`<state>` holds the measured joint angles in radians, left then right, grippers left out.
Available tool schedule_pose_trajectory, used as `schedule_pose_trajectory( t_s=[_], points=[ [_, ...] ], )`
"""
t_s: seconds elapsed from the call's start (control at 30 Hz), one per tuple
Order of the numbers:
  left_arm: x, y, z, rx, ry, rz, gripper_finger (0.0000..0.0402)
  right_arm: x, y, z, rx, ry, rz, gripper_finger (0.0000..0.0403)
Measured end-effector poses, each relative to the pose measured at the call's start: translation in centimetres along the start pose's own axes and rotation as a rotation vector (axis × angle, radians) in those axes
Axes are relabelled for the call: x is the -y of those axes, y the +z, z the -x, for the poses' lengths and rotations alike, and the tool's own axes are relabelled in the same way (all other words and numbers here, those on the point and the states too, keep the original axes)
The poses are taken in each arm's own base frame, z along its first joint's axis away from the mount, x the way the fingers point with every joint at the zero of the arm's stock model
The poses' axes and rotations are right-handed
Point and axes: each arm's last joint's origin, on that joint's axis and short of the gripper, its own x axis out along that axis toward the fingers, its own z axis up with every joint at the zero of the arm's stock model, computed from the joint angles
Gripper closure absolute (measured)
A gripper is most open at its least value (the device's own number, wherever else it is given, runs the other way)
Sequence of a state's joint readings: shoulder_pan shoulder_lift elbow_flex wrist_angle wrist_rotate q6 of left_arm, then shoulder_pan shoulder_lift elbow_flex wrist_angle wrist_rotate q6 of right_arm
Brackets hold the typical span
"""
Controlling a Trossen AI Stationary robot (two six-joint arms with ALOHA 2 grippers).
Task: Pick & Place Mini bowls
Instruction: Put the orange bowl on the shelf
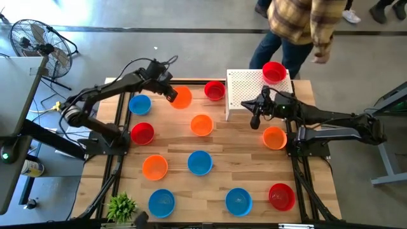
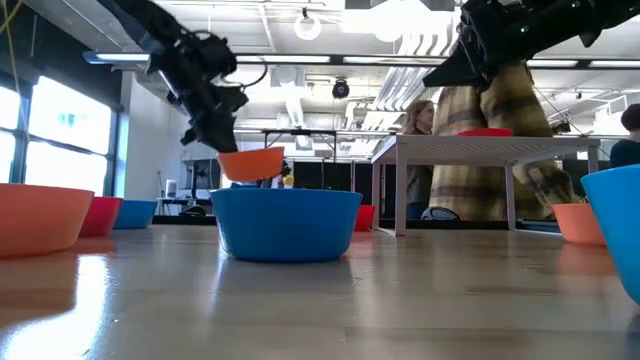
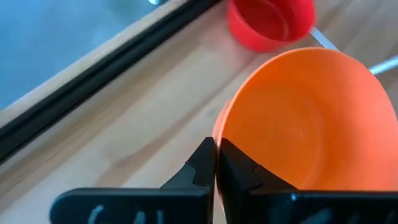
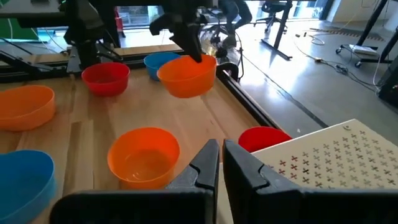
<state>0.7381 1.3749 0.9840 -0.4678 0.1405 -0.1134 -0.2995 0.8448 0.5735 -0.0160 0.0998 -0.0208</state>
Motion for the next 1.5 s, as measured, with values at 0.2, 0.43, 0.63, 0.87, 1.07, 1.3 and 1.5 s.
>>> schedule_pose_trajectory(
  t_s=[0.2,0.43,0.63,0.87,1.07,1.3,1.5],
  points=[
    [4.4,-0.8,0.2,0.000,-0.016,-0.059,0.0400,-1.4,-0.4,0.2,-0.045,-0.024,-0.022,0.0391],
    [8.4,-1.6,0.1,0.035,-0.019,-0.108,0.0400,-3.4,-0.9,0.8,-0.080,-0.021,-0.040,0.0391],
    [10.3,-2.2,0.3,0.049,-0.061,-0.122,0.0401,-5.0,-1.0,1.3,-0.076,0.005,-0.022,0.0389],
    [11.7,-2.5,0.5,0.068,-0.106,-0.118,0.0401,-6.2,-1.1,1.9,-0.065,0.027,0.001,0.0354],
    [12.4,-2.5,0.7,0.077,-0.155,-0.105,0.0401,-6.8,-1.2,2.0,-0.064,0.054,0.016,0.0324],
    [13.0,-3.0,-0.4,0.043,-0.173,-0.094,0.0401,-7.9,-1.8,1.1,-0.097,0.092,0.078,0.0306],
    [13.1,-3.2,-1.4,0.004,-0.164,-0.062,0.0401,-9.6,-0.9,0.2,-0.146,0.136,0.172,0.0289]
  ],
)
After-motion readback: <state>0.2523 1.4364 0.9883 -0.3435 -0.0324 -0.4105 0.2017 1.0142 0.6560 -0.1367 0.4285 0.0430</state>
